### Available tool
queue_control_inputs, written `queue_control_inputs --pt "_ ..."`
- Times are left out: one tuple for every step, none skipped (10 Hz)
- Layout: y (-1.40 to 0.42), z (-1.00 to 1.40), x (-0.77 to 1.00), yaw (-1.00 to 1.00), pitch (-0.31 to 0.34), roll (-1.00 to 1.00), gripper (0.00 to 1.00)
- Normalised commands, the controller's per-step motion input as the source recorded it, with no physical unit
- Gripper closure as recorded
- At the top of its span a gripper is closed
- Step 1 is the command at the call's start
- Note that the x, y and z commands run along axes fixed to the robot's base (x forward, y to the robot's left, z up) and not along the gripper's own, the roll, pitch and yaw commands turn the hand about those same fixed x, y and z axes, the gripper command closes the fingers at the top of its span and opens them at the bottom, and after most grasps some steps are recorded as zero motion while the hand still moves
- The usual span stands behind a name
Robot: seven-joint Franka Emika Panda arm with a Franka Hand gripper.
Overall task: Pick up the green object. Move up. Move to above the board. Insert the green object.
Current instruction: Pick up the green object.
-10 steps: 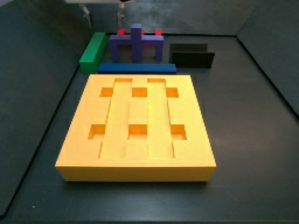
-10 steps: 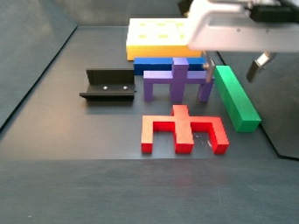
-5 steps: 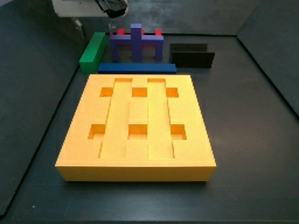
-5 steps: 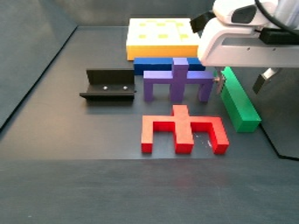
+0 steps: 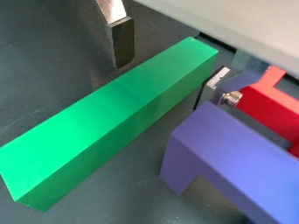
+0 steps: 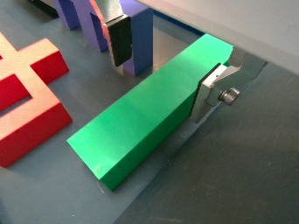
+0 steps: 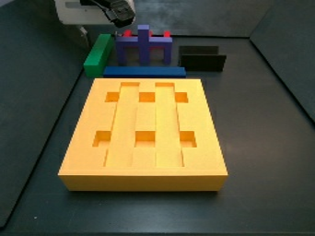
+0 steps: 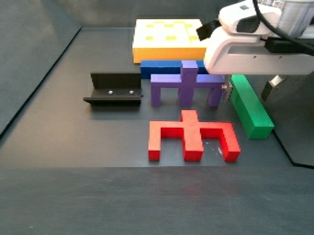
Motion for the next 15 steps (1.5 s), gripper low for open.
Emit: queue_control_inputs --pt "0.00 -0.28 0.00 -0.01 -0.061 0.00 0.00" --pt "0.00 -0.29 0.00 0.00 -0.074 -0.02 0.00" --pt "0.00 -0.28 0.00 0.00 -0.080 -0.02 0.00" --pt "-0.03 -0.17 0.00 0.00 -0.046 -0.01 0.00" --pt "-0.05 -0.10 0.00 -0.03 -0.044 -0.01 0.00" --pt "-0.01 -0.08 0.00 -0.03 -0.036 -0.02 0.00" --pt "0.00 0.00 0.00 0.00 0.000 0.00 0.00" --pt "0.00 0.00 0.00 0.00 0.000 0.00 1.00" --pt "0.00 0.00 0.00 0.00 0.000 0.00 1.00" --pt "0.00 0.00 0.00 0.00 0.000 0.00 1.00" --pt "0.00 0.00 0.00 0.00 0.000 0.00 1.00" --pt "0.00 0.00 0.00 0.00 0.000 0.00 1.00" --pt "0.00 0.00 0.00 0.00 0.000 0.00 1.00" --pt "0.00 0.00 0.00 0.00 0.000 0.00 1.00" --pt "0.00 0.00 0.00 0.00 0.000 0.00 1.00"
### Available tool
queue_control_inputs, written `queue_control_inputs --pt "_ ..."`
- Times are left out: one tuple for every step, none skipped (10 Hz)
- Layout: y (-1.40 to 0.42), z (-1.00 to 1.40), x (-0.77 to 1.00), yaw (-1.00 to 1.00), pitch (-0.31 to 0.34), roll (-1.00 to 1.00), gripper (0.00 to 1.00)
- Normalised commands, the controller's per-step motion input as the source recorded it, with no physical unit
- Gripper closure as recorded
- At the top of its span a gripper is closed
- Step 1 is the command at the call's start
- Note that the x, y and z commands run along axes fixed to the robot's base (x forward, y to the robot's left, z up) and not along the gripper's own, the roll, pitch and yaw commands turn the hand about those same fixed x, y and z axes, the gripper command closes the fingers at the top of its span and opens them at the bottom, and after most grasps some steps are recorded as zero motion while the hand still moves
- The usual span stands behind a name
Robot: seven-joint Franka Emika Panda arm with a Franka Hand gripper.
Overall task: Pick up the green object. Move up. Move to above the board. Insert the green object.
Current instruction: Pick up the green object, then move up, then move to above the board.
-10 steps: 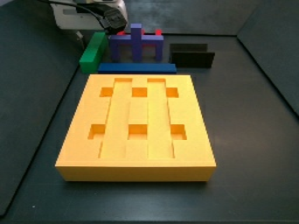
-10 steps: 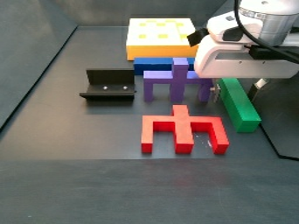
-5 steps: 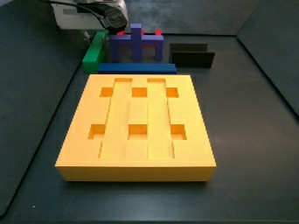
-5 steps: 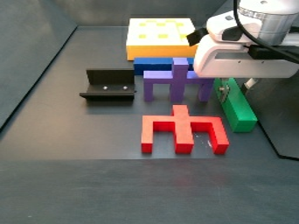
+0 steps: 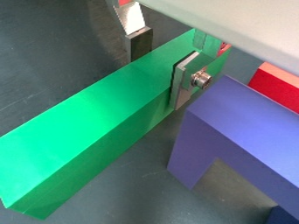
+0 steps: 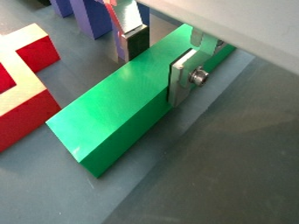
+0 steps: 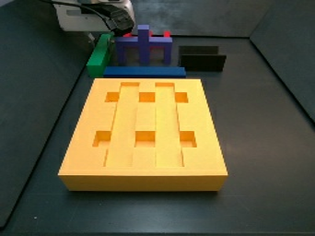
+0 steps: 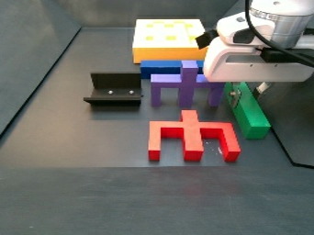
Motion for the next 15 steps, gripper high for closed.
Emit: queue_control_inputs --pt "0.00 0.00 0.00 0.00 0.000 0.00 1.00" --pt "0.00 0.00 0.00 0.00 0.000 0.00 1.00" --pt "0.00 0.00 0.00 0.00 0.000 0.00 1.00" --pt "0.00 0.00 0.00 0.00 0.000 0.00 1.00" --pt "0.00 0.00 0.00 0.00 0.000 0.00 1.00" --pt "0.00 0.00 0.00 0.00 0.000 0.00 1.00" --pt "0.00 0.00 0.00 0.00 0.000 0.00 1.00" --pt "0.00 0.00 0.00 0.00 0.000 0.00 1.00" --pt "0.00 0.83 0.00 0.00 0.000 0.00 1.00" --pt "0.05 0.82 0.02 0.00 0.002 0.01 1.00" --pt "0.05 0.60 -0.05 -0.01 0.058 0.04 1.00" --pt "0.03 0.34 -0.05 -0.01 0.061 0.09 1.00" --pt "0.00 1.40 0.00 0.00 0.000 0.00 1.00" --pt "0.00 1.40 0.00 0.00 -0.002 0.01 1.00" --pt "0.00 1.40 0.00 0.01 -0.009 0.01 1.00"
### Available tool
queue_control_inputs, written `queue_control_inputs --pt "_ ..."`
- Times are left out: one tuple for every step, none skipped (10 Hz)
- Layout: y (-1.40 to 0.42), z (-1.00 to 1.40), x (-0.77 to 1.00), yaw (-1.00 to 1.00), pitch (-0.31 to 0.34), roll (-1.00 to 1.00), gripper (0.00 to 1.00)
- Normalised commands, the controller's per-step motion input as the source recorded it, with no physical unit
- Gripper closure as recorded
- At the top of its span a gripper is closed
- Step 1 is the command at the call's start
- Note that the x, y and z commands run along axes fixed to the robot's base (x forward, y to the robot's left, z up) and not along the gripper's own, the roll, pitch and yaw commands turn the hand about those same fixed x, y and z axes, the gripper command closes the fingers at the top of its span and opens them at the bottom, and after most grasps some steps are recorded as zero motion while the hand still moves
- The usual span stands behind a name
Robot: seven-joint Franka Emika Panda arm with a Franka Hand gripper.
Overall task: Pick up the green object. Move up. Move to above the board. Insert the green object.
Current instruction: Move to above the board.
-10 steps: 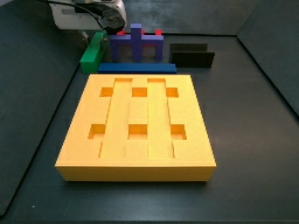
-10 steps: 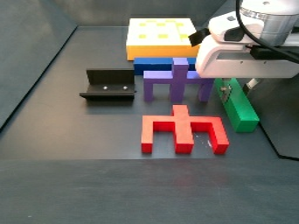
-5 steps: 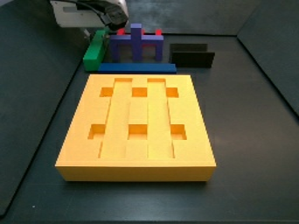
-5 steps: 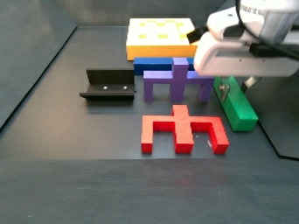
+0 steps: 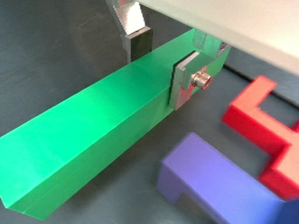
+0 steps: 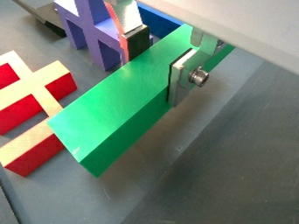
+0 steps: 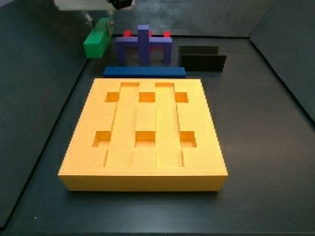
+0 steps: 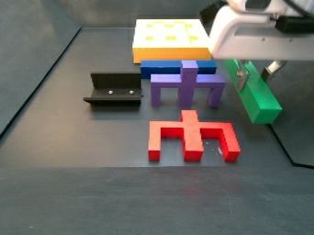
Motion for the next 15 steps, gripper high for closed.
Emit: queue_control_inputs --pt "0.00 1.40 -0.03 0.00 0.049 0.01 1.00" --pt "0.01 1.40 -0.05 0.00 0.092 0.07 1.00" --pt "0.00 1.40 -0.04 0.01 0.091 0.12 1.00" --pt "-0.01 1.40 0.00 0.01 0.087 0.09 1.00" --pt "0.01 1.40 0.02 0.01 0.099 0.03 1.00" --pt "0.00 1.40 0.01 0.00 0.099 0.01 1.00" --pt "-0.01 0.56 -0.01 0.00 0.075 -0.01 1.00" --pt "0.00 0.21 0.01 0.01 0.048 -0.01 1.00" --pt "-1.40 0.17 0.74 -0.18 0.338 0.02 1.00" --pt "-1.40 0.14 0.73 -0.14 0.367 0.05 1.00" --pt "-1.40 0.14 0.76 -0.07 0.384 0.07 1.00" --pt "-1.40 0.15 0.78 -0.05 0.346 -0.04 1.00" --pt "-1.40 0.16 0.78 -0.02 0.258 -0.01 1.00" --pt "-1.40 0.16 0.78 0.01 0.191 0.02 1.00" --pt "-1.40 0.17 0.80 0.01 0.148 -0.01 1.00"
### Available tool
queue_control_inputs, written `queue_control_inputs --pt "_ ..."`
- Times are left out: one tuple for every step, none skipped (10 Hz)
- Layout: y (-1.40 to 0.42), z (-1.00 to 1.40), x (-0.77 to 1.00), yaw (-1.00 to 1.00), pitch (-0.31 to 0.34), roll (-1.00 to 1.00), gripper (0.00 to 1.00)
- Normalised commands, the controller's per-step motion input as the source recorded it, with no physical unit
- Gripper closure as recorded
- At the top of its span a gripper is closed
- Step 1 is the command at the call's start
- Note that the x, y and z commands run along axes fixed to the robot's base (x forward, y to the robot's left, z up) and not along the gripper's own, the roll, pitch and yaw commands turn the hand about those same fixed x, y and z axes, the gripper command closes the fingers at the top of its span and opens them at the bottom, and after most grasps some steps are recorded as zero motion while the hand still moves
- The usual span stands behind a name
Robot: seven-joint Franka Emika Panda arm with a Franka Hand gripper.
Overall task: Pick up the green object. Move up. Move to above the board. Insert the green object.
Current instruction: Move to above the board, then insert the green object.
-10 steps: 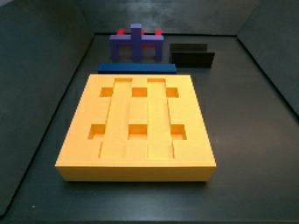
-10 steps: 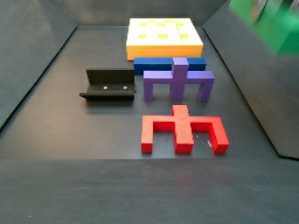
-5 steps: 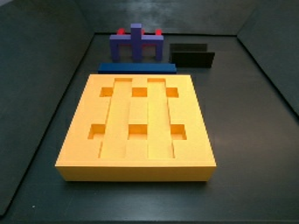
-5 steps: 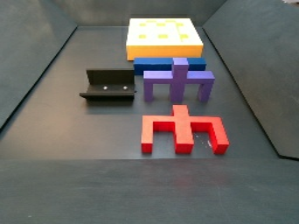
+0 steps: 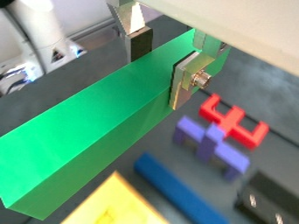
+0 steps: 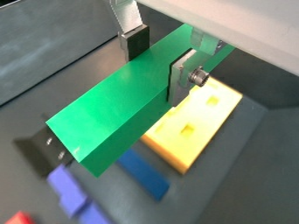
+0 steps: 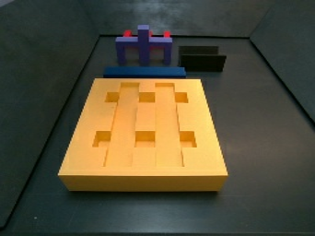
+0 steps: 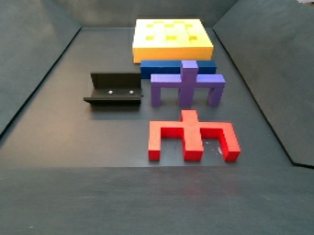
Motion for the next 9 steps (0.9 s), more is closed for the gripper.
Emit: queue_control_inputs --pt "-1.40 0.17 0.81 0.01 0.135 0.01 1.00" --pt "-1.40 0.18 0.86 0.01 0.159 0.01 1.00" --pt "-0.99 0.15 0.65 0.01 0.162 0.02 1.00" --pt "-0.54 0.09 0.38 0.01 0.161 0.05 1.00" --pt "-0.31 0.07 0.24 0.00 0.116 0.05 1.00" --pt "0.00 -0.01 0.00 0.00 -0.006 0.00 1.00" --pt "0.00 -0.03 -0.10 0.00 -0.014 0.00 1.00" --pt "0.00 -0.14 -0.04 0.00 -0.010 0.00 1.00" --pt "0.00 -0.28 -0.03 0.00 0.000 0.14 1.00"
